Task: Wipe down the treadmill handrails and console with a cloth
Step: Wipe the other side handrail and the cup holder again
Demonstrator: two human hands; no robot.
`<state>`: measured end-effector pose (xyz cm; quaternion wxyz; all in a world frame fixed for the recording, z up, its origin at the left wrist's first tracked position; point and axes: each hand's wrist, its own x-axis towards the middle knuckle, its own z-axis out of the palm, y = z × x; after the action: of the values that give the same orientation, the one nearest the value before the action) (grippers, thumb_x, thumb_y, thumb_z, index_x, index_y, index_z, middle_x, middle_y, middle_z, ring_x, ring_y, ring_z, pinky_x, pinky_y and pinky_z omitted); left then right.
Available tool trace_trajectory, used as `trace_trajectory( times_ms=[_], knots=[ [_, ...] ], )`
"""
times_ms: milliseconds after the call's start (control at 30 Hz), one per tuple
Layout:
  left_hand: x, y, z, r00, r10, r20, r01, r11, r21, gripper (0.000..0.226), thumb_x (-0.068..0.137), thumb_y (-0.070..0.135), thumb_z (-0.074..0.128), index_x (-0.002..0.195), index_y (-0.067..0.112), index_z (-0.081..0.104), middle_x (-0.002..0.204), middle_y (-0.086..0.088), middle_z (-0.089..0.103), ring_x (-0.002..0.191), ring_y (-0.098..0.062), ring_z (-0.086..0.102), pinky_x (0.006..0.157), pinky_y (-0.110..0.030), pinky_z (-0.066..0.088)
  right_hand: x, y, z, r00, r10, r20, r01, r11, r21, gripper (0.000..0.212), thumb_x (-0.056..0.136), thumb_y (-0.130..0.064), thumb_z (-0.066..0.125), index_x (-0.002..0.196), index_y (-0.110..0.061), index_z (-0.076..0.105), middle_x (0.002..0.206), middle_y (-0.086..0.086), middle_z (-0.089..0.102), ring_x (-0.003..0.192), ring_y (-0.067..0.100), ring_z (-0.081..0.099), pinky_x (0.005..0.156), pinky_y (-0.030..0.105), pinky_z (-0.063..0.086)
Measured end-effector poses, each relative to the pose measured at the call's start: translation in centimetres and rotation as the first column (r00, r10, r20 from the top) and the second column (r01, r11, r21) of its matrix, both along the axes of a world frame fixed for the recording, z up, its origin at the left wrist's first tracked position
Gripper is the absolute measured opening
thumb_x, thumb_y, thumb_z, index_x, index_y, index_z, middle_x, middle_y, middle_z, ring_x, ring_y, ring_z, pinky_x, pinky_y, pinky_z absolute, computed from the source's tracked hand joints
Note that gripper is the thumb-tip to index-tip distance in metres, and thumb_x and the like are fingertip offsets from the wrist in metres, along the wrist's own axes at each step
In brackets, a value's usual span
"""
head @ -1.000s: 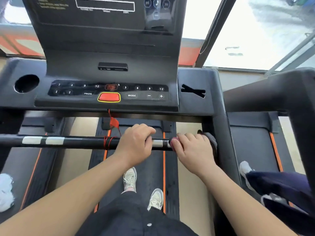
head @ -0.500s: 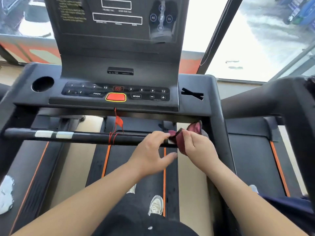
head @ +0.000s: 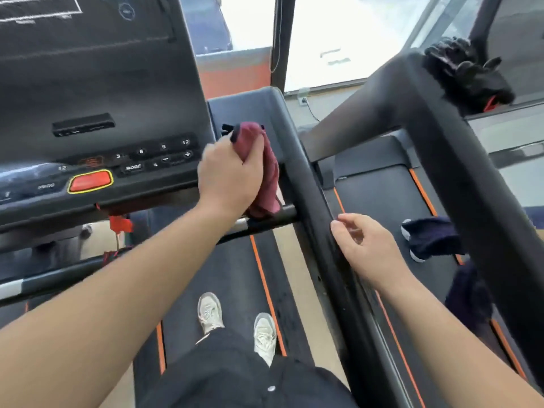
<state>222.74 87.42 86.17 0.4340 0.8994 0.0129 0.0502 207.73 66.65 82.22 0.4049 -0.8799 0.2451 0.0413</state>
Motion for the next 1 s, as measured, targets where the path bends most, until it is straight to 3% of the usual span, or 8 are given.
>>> trace_trajectory(
  times_ms=[133, 333, 467, 567, 767, 833, 933, 1000],
  knots=[
    [1.5, -3.9, 0.3, 0.856, -0.337, 0.392, 0.221, 0.924, 0.312, 0.034, 0.103, 0.044, 0.054, 0.09, 0.019, 0.073, 0.091, -0.001, 0.074, 0.105, -0.036, 0.064, 0.099, -0.056, 0.046, -1.8, -1.2, -0.9, 0.979, -0.016, -0.203, 0.022, 0.999, 0.028, 0.071, 0.077, -0.068, 0.071, 0.133, -0.026, 0.062, 0.111, -0.016, 0.066, 0.1, -0.001, 0.062, 0.089, 0.02, 0.042],
    [-1.6, -4.9, -6.6, 0.571, -0.812, -0.121, 0.699, 0.405, 0.589, 0.066, 0.088, 0.043, 0.046, 0.146, 0.014, 0.055, 0.156, -0.018, 0.046, 0.149, -0.044, 0.031, 0.125, -0.051, 0.022, -3.8, -0.6, -0.7, 0.952, 0.0, -0.306, 0.023, 0.997, 0.071, 0.094, 0.059, -0.073, 0.083, 0.138, -0.029, 0.057, 0.122, -0.012, 0.061, 0.108, 0.005, 0.058, 0.092, 0.021, 0.042],
    [1.3, -5.0, -3.4, 0.553, -0.826, -0.103, 0.788, 0.479, 0.386, 0.051, 0.1, 0.053, 0.034, 0.11, 0.03, 0.078, 0.133, 0.009, 0.067, 0.134, -0.023, 0.048, 0.114, -0.029, 0.033, -4.2, 0.4, -0.6, 0.943, 0.042, -0.331, -0.051, 0.998, -0.019, 0.096, 0.06, -0.074, 0.079, 0.139, -0.027, 0.052, 0.134, -0.01, 0.056, 0.121, 0.009, 0.054, 0.103, 0.03, 0.046],
    [4.5, -6.7, -3.7, 0.611, -0.791, 0.014, 0.677, 0.532, 0.508, 0.046, 0.1, 0.055, 0.049, 0.079, 0.022, 0.074, 0.101, 0.009, 0.073, 0.108, -0.025, 0.059, 0.104, -0.038, 0.041, -3.7, 1.0, -0.3, 0.936, 0.014, -0.351, -0.048, 0.995, -0.089, 0.092, 0.061, -0.077, 0.075, 0.134, -0.025, 0.054, 0.129, -0.009, 0.056, 0.122, 0.012, 0.054, 0.102, 0.035, 0.048],
    [3.0, -7.7, -7.8, 0.748, -0.656, -0.101, 0.57, 0.557, 0.604, 0.069, 0.102, 0.055, 0.034, 0.157, 0.014, 0.033, 0.168, -0.011, 0.021, 0.157, -0.028, 0.009, 0.128, -0.05, -0.006, -3.1, 2.3, -0.3, 0.909, -0.067, -0.41, -0.026, 0.976, -0.217, 0.075, 0.06, -0.078, 0.07, 0.115, -0.029, 0.055, 0.111, -0.012, 0.053, 0.109, 0.012, 0.055, 0.087, 0.039, 0.053],
    [0.8, -7.0, -8.5, 0.626, -0.778, -0.054, 0.632, 0.466, 0.619, 0.065, 0.105, 0.049, 0.03, 0.156, 0.01, 0.036, 0.165, -0.01, 0.031, 0.157, -0.03, 0.014, 0.128, -0.051, -0.002, -3.2, 2.8, -0.4, 0.905, -0.101, -0.414, -0.015, 0.963, -0.267, 0.072, 0.06, -0.076, 0.07, 0.112, -0.028, 0.055, 0.108, -0.01, 0.05, 0.108, 0.014, 0.054, 0.084, 0.04, 0.054],
    [2.4, -4.9, -7.8, 0.165, -0.983, -0.076, 0.752, 0.075, 0.655, 0.057, 0.107, 0.045, 0.032, 0.154, 0.015, 0.044, 0.157, -0.001, 0.046, 0.153, -0.026, 0.029, 0.129, -0.048, 0.008, -3.3, 3.4, -0.8, 0.91, -0.142, -0.389, 0.019, 0.953, -0.303, 0.073, 0.061, -0.074, 0.07, 0.116, -0.028, 0.056, 0.109, -0.007, 0.049, 0.109, 0.017, 0.054, 0.083, 0.04, 0.055],
    [6.2, -4.8, -7.7, 0.041, -0.994, -0.103, 0.719, -0.042, 0.694, 0.055, 0.108, 0.05, 0.03, 0.154, 0.023, 0.044, 0.157, 0.002, 0.045, 0.153, -0.022, 0.029, 0.129, -0.045, 0.007, -3.5, 3.8, -1.0, 0.913, -0.173, -0.371, 0.051, 0.948, -0.315, 0.073, 0.063, -0.072, 0.07, 0.119, -0.028, 0.057, 0.108, -0.006, 0.049, 0.11, 0.018, 0.053, 0.085, 0.04, 0.054]
  ],
)
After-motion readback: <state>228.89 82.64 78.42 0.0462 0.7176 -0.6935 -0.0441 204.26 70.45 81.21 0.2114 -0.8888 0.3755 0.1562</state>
